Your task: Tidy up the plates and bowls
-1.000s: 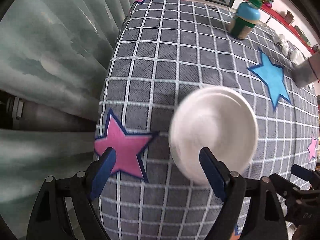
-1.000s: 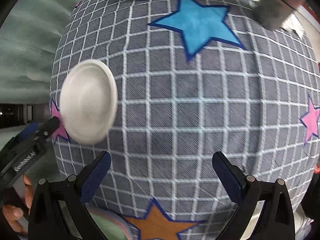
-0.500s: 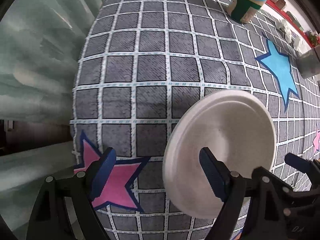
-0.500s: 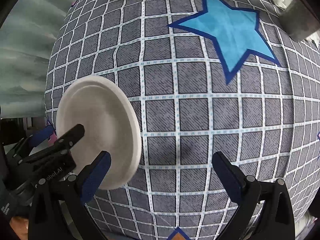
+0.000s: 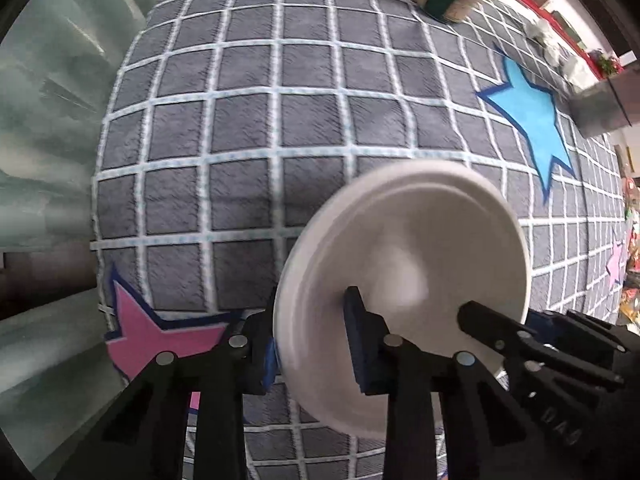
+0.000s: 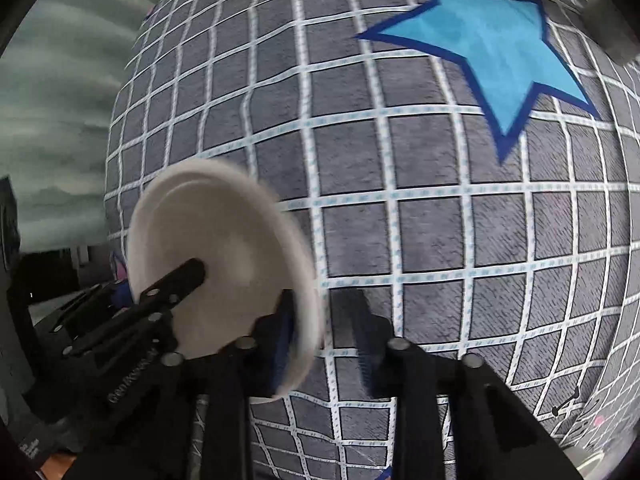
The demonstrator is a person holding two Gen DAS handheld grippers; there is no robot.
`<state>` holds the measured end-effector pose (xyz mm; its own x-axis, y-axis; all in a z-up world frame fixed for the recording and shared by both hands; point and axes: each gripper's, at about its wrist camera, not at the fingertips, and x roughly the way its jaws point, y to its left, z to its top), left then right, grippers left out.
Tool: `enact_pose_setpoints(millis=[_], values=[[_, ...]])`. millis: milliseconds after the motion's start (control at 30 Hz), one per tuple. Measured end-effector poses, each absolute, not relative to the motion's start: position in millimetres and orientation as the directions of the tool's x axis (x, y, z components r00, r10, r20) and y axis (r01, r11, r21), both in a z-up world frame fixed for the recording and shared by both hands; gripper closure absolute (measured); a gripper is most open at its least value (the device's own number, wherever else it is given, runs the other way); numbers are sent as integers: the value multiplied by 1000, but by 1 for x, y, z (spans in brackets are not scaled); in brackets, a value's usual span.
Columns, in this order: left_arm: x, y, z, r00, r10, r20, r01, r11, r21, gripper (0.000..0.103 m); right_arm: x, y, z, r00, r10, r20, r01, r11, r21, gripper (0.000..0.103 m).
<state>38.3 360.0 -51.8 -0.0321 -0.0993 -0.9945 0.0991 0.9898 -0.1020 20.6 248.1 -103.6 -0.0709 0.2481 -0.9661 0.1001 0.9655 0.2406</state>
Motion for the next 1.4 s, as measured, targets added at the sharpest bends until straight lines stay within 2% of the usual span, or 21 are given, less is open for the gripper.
enact_pose_setpoints(millis=[100,667,1167,1400], values=[[28,349,-51,-49,-107,-993,100,989,-111,71,11,253,-103,-57,210,-976,82,975,205,81],[-87,248,-43,-95,-81,-992,185,978,-97,71,-91,213,-110,-108,253,-961,142,961,237,81],[-205,112,28,-16,-107,-994,210,972,-108,69,-135,132,-60,-1,284,-959,145,949,281,81],[-239,62,40,8,-106,-994,227,969,-101,66,-167,87,-47,15,281,-960,139,950,281,81]])
